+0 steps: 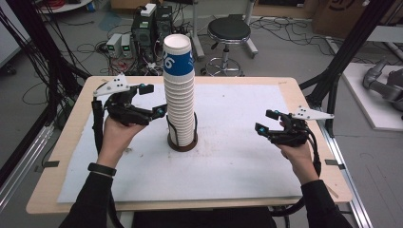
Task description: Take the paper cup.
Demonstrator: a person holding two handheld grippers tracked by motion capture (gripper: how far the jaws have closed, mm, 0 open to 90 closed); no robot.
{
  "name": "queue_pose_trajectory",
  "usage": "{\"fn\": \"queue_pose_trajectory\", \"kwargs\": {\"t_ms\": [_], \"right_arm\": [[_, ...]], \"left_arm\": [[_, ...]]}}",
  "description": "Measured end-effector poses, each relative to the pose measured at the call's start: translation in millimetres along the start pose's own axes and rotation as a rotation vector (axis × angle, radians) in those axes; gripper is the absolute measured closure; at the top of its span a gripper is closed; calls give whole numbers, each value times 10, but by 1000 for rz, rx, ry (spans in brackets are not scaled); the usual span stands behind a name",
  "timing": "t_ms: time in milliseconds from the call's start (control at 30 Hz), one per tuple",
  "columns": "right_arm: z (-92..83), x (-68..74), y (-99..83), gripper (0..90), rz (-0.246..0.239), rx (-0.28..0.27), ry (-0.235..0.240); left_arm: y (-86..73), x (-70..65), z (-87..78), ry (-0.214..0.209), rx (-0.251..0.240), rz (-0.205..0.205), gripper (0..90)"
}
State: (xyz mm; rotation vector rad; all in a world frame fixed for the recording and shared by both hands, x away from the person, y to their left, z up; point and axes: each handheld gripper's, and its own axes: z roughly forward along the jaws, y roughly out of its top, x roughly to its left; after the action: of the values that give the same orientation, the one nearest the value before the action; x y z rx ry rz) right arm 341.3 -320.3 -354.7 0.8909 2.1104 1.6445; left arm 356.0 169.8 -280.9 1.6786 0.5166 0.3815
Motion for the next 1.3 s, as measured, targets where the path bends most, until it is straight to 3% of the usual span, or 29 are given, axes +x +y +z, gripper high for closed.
{"fn": "queue_pose_trajectory", "kwargs": {"t_ms": [533,1300], "right_arm": [[9,23,17,202,-3,-1,33],[73,134,78,202,-33,10,82]], "left_arm": [[285,12,257,-37,7,1,85],[329,87,512,-63,12,-22,85]]}}
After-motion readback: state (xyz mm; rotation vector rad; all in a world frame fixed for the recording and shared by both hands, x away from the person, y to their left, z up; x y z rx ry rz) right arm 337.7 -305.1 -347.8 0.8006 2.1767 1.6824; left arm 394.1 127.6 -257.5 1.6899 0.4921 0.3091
